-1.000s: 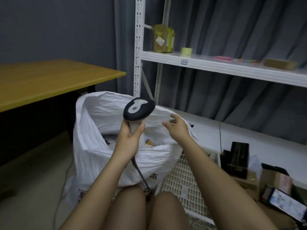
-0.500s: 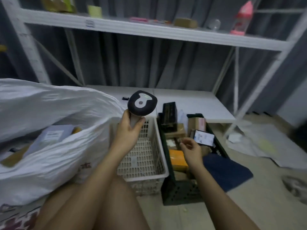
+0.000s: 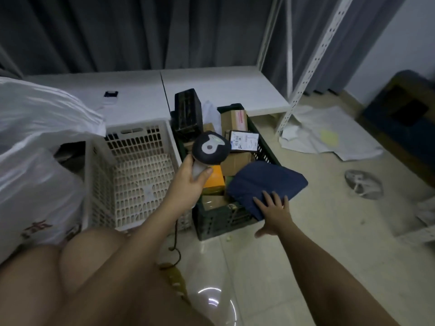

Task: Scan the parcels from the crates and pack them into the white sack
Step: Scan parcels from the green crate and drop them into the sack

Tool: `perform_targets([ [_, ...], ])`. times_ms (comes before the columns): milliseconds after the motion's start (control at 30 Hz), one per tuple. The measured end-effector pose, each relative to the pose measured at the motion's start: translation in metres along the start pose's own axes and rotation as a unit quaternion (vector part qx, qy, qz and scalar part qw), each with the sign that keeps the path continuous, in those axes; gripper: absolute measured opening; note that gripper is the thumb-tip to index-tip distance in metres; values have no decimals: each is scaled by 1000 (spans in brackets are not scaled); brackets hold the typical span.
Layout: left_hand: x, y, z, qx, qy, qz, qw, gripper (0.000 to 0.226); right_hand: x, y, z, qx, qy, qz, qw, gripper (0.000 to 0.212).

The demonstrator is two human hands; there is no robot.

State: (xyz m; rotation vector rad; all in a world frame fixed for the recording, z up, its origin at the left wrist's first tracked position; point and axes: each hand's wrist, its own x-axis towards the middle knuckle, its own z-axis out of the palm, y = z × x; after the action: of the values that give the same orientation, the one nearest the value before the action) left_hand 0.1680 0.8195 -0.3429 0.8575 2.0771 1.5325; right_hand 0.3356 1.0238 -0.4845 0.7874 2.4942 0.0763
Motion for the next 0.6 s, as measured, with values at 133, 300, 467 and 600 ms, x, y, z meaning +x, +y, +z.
perform_targets([
  [133,-5,-17,-2,-26,0,-31,999,42,13,0,-25,-30,127,-10,991,32],
  [300,-6,-33,-16,-39,46,-54,997,48,9,-6,-119,338,382,50,859,26],
  [467,0,-37,-32,-58,96,-49,992,44,17,-2,-172,664,347,23,662,31],
  [600,-2,-41,-41,-76,107,-44,990,40,33,-23,-128,679,233,74,693,40],
])
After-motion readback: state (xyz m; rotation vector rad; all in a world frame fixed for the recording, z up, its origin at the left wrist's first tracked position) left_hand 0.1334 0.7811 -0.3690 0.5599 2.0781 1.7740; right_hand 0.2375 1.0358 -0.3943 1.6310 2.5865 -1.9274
